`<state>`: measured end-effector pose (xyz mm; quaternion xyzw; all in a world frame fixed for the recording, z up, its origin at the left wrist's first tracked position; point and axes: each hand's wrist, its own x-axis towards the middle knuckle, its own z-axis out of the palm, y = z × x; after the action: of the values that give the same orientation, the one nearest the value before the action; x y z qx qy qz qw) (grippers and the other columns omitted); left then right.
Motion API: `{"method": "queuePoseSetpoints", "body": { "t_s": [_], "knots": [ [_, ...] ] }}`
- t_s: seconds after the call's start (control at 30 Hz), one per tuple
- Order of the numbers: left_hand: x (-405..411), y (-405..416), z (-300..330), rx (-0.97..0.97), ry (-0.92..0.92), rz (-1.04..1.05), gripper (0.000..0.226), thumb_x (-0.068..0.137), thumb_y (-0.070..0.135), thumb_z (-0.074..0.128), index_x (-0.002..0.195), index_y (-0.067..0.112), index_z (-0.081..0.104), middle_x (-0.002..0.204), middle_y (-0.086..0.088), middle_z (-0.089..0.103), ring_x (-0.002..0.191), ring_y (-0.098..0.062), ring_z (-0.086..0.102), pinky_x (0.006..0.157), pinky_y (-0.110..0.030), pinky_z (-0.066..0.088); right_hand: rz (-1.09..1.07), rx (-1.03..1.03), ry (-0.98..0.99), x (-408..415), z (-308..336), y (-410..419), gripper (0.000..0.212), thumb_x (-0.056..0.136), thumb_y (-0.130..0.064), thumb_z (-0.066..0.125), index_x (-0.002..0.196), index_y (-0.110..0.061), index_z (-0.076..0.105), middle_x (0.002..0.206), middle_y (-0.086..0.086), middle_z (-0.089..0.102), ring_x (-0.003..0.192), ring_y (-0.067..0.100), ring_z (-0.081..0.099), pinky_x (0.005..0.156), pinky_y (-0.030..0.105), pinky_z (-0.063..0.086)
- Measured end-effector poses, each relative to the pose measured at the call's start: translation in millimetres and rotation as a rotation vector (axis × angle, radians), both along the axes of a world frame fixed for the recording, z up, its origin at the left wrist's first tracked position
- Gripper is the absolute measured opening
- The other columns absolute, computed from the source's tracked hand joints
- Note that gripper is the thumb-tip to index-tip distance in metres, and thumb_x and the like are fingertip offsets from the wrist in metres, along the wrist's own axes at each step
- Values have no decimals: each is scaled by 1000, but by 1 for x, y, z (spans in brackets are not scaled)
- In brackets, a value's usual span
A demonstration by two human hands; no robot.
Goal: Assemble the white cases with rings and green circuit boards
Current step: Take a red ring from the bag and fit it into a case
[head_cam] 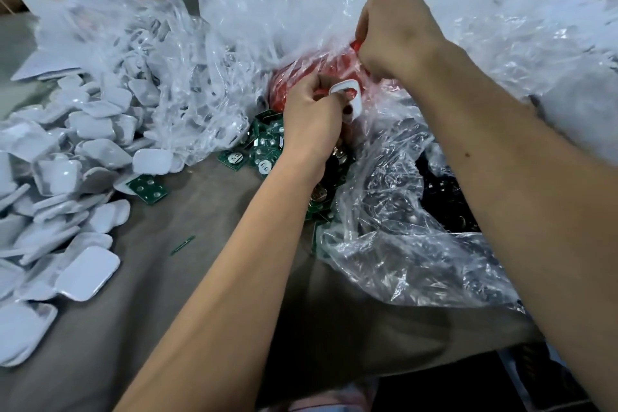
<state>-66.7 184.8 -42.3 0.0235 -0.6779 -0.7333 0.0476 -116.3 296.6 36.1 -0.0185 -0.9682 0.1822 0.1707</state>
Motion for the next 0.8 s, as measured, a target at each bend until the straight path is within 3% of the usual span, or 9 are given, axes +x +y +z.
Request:
{"method": "queuePoseSetpoints", "body": {
  "t_s": [0.17, 0.27, 0.33, 0.4, 0.5, 0.57, 0.67, 0.8],
  "knots": [
    [1, -9, 1, 39, -47, 101, 23, 96, 0, 47, 91, 15, 63, 68, 0, 62, 51, -11, 53, 44, -24, 38, -116, -157, 132, 3, -3, -17, 21, 87, -14, 77, 108, -12, 75, 108, 11, 72, 99, 30, 71, 88, 38, 61],
    [2, -17, 3, 16, -104, 104, 18, 97, 8, 51, 89, 19, 63, 73, 3, 65, 59, -15, 53, 50, -26, 40, -166, -175, 130, 3, -2, -17, 12, 85, 3, 71, 92, -7, 70, 90, 8, 66, 84, 27, 70, 79, 34, 61],
    [3, -22, 4, -16, -127, 91, 6, 95, 16, 60, 93, 19, 65, 88, 5, 70, 59, -12, 55, 54, -25, 45, -216, -143, 53, 3, 0, -12, 25, 84, 10, 67, 75, -8, 54, 76, 6, 54, 74, 22, 63, 73, 28, 55],
    [3, -27, 4, -54, -123, 84, 9, 92, 20, 68, 101, 18, 67, 98, 4, 71, 60, -7, 57, 55, -23, 47, -238, -131, -28, 7, 2, -8, 34, 87, 9, 66, 70, -10, 45, 73, 4, 48, 77, 25, 62, 72, 26, 50],
    [3, -31, 4, -66, -99, 96, 15, 91, 18, 73, 105, 19, 66, 102, -1, 72, 68, -8, 60, 55, -18, 47, -241, -171, 99, 12, 5, -5, 14, 87, 3, 70, 94, -10, 69, 97, 10, 69, 96, 27, 71, 82, 31, 58],
    [5, -35, 5, -30, -83, 104, 12, 93, 11, 68, 102, 19, 67, 101, -4, 71, 66, -10, 62, 54, -18, 48, -196, -174, 303, 15, 4, -9, 20, 90, -10, 72, 109, -16, 74, 111, 4, 73, 103, 21, 71, 90, 28, 57],
    [10, -49, 1, -12, -36, 118, 18, 91, 1, 67, 98, 18, 69, 98, -4, 72, 62, -10, 65, 49, -16, 47, 81, -466, 398, 31, -4, -32, 15, 90, -17, 76, 105, -16, 76, 96, -1, 76, 87, 10, 74, 84, 27, 60],
    [19, -80, -13, -148, 16, 177, 15, 87, 2, 65, 88, 18, 64, 83, -2, 77, 61, -14, 66, 53, -28, 50, 371, -969, 154, 51, -38, -65, 18, 88, 5, 76, 102, -6, 77, 79, 7, 78, 70, 20, 78, 70, 36, 65]
  ]
}}
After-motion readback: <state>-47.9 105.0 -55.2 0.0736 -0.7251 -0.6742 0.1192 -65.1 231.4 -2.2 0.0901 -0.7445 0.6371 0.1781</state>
